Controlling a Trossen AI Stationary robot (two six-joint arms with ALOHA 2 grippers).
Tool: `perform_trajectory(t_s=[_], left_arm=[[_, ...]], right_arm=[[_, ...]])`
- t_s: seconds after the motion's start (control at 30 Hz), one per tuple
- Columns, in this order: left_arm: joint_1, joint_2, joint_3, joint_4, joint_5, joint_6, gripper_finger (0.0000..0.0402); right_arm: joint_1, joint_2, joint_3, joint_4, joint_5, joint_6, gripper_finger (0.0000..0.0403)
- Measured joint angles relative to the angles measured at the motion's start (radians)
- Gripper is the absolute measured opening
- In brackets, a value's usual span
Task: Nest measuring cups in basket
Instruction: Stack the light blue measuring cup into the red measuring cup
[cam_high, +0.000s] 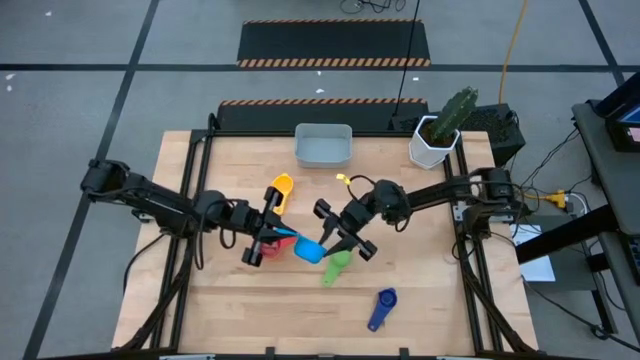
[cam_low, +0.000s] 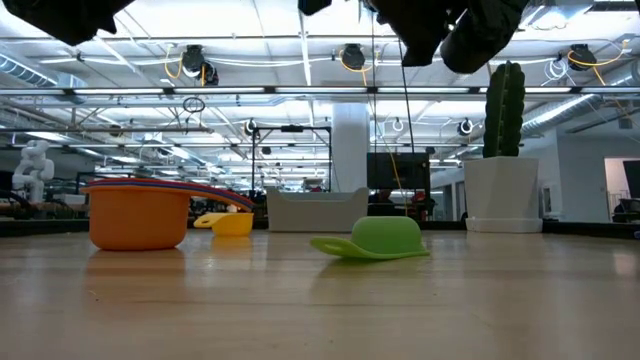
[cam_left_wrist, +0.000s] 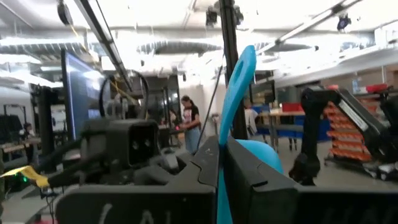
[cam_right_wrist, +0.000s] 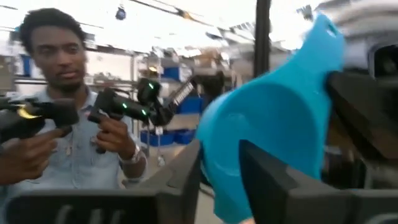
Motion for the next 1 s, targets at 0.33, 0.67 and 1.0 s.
perform_trajectory(t_s=[0.33,0.67,1.0], left_arm=[[-0.020,-0.260,-0.001,-0.429,-0.089,0.019,0.0005],[-0.037,-0.357,-0.001,-0.823,-0.681,0.054,0.0005],[-0.038,-0.278,0.000,-0.952,-0.888,-0.006,0.0005]], right_arm=[[0.046,-0.286,0.000,-0.903,0.648,-0.372,0.0226],[0.139,-0.384,0.010,-1.097,1.231,-0.432,0.0229],[0.177,-0.230,0.191,-1.098,1.277,-0.580,0.0198]])
